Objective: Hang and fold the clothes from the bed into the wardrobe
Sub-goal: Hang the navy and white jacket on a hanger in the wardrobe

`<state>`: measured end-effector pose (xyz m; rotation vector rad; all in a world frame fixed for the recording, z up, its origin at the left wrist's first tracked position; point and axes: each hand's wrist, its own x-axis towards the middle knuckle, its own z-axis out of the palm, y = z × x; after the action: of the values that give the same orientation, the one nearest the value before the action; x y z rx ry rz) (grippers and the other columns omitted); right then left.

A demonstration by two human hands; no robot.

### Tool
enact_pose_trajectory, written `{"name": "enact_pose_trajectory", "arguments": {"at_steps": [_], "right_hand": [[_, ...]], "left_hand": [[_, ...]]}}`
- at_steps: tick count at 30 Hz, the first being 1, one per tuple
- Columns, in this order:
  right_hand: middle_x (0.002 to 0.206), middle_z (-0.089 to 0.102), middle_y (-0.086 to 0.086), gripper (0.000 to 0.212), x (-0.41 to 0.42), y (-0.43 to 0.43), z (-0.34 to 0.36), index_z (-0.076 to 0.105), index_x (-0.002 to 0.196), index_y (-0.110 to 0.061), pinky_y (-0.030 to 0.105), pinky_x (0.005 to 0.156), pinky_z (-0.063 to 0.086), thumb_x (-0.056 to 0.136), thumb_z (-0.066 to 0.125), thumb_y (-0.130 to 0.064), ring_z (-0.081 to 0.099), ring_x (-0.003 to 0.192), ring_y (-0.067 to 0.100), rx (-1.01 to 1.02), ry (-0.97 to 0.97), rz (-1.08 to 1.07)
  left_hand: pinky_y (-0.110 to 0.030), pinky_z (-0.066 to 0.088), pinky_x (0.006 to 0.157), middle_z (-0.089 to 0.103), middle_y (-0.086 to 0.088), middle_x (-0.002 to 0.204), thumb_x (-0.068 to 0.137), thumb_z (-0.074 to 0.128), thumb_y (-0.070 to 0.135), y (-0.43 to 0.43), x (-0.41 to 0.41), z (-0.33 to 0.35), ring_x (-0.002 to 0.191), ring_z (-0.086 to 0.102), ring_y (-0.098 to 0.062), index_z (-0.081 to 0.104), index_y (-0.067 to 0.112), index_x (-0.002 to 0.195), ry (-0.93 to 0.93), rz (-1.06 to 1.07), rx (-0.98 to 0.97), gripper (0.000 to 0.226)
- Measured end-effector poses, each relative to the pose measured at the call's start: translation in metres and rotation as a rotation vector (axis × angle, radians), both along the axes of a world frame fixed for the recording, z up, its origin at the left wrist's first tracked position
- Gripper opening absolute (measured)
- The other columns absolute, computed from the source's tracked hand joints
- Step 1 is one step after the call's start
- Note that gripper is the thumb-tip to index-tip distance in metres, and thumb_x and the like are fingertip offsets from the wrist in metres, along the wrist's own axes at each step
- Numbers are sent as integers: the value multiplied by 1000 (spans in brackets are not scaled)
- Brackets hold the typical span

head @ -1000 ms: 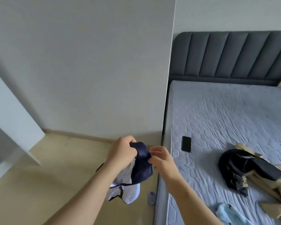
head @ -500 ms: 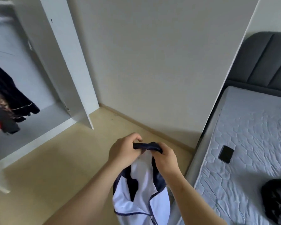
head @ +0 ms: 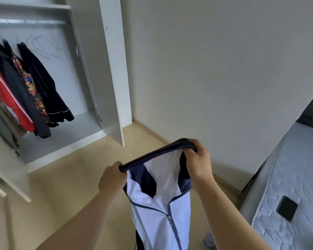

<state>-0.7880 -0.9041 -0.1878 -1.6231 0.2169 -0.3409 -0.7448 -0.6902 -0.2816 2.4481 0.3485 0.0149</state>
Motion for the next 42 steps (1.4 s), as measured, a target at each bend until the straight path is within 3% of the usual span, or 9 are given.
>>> {"name": "enact_pose_trajectory", "arguments": {"at_steps": [6, 10, 13, 17, 21, 31, 35, 39, 42], "right_hand": [[78, 61, -10, 28, 67, 61, 15, 59, 79, -28, 6, 47, 40, 87, 47, -4, 55, 70, 3, 53, 25, -4], [78, 64, -4, 11, 115, 96, 27, 62, 79, -23, 17, 60, 48, 84, 63, -13, 59, 72, 13, 65, 63, 44], [75, 67, 8, 13, 148, 130, 34, 67, 79, -7, 30, 64, 50, 79, 71, -19, 63, 67, 23, 148, 167, 197], [62, 71, -4, 15, 191, 164, 33, 71, 73, -14, 14, 42, 45, 84, 67, -23, 65, 50, 7, 255, 201, 255], [49, 61, -11, 21, 237, 195, 26, 66, 70, -17, 12, 37, 38, 87, 63, -28, 55, 40, 1, 260, 218, 237], [57, 65, -13, 24, 390, 278, 9, 63, 68, -26, 24, 56, 44, 91, 57, -30, 58, 66, 7, 297, 234, 393], [59, 67, -11, 21, 472, 301, 17, 65, 68, -28, 23, 56, 44, 89, 60, -31, 61, 69, 11, 281, 254, 504], [55, 65, -8, 22, 543, 329, 20, 67, 68, -22, 22, 53, 46, 88, 61, -29, 60, 61, 12, 251, 270, 618], [59, 61, 1, 22, 577, 351, 13, 65, 67, -12, 20, 50, 45, 85, 65, -25, 56, 53, 13, 203, 311, 693]], "left_hand": [[-30, 41, 64, 54, -3, 83, 84, 46, 3, 73, 68, 31, 75, 51, -22, 43, 20, 105, -45, 142, -414, 27], [-35, 47, 73, 60, -4, 82, 88, 52, 12, 121, 103, 62, 76, 55, -23, 56, 19, 82, -58, 75, -554, 9], [-34, 44, 73, 63, -2, 77, 86, 62, 22, 160, 127, 81, 78, 58, -24, 61, 23, 72, -107, 120, -562, 14], [-34, 42, 75, 57, 4, 76, 90, 57, 28, 194, 166, 105, 80, 53, -22, 56, 23, 79, -158, 221, -606, 13], [-31, 39, 69, 53, 4, 77, 94, 50, 23, 214, 200, 119, 71, 51, -15, 53, 22, 92, -227, 268, -636, 4], [-35, 47, 78, 65, 0, 80, 72, 67, 3, 285, 304, 131, 81, 59, -21, 68, 25, 81, -216, 337, -377, 24], [-27, 48, 64, 67, -3, 78, 67, 77, 2, 301, 363, 139, 75, 61, -18, 67, 23, 73, -139, 383, -511, 24], [-35, 52, 72, 69, -12, 87, 74, 71, 4, 320, 411, 139, 82, 64, -28, 68, 12, 84, -192, 567, -693, 14], [-40, 50, 78, 66, -19, 92, 76, 62, 7, 336, 436, 130, 86, 64, -35, 65, 2, 89, -199, 728, -641, 15]]}}
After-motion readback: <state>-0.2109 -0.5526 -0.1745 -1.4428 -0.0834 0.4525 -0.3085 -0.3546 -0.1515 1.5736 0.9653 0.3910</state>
